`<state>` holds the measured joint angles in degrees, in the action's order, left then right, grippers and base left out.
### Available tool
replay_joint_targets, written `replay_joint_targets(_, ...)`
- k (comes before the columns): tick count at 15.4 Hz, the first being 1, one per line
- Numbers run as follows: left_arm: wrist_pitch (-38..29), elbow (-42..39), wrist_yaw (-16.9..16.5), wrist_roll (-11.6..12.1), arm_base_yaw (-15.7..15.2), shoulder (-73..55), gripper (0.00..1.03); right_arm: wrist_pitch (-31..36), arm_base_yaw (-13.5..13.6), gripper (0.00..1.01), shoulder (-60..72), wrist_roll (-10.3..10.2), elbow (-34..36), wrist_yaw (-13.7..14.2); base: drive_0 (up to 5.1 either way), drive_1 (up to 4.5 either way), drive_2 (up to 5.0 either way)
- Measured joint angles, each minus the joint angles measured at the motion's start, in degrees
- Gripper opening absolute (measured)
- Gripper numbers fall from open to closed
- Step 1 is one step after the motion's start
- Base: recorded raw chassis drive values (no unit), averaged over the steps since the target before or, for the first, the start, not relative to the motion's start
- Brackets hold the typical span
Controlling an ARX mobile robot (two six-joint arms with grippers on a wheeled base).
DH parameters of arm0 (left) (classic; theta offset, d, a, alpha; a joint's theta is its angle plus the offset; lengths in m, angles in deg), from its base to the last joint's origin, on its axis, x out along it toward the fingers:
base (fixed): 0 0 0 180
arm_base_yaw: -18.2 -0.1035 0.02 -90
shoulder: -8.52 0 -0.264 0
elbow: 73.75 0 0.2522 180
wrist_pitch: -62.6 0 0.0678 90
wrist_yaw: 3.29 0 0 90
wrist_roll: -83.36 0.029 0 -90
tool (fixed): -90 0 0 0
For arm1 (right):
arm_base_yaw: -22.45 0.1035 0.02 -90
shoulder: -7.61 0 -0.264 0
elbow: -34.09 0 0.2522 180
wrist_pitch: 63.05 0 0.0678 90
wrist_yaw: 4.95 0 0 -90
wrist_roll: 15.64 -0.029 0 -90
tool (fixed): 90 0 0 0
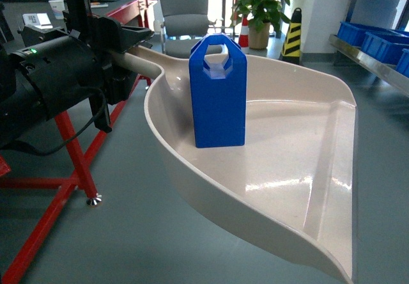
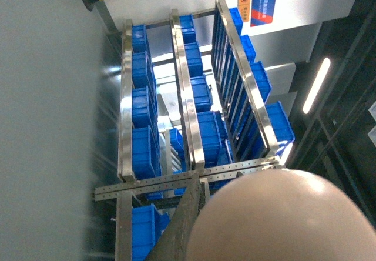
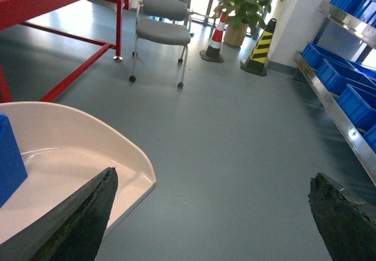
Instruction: Place part in tray to right shelf
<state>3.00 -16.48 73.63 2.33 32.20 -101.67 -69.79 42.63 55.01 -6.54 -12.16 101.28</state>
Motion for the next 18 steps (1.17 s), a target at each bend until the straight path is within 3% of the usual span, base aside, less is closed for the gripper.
replay_joint_targets(11,-0.1,0.0,0.0,0.0,0.1,0.0,0.12,-0.1,0.0,0.98,0.1,0.0,0.0,-0.1,-0.1,4.14,-4.4)
replay_joint_targets(18,0.0,0.2,0.0,0.0,0.1,0.0,0.12,-0.1,0.0,0.98,-0.2,0.0,0.0,0.0,-1.8,-1.85,-1.8)
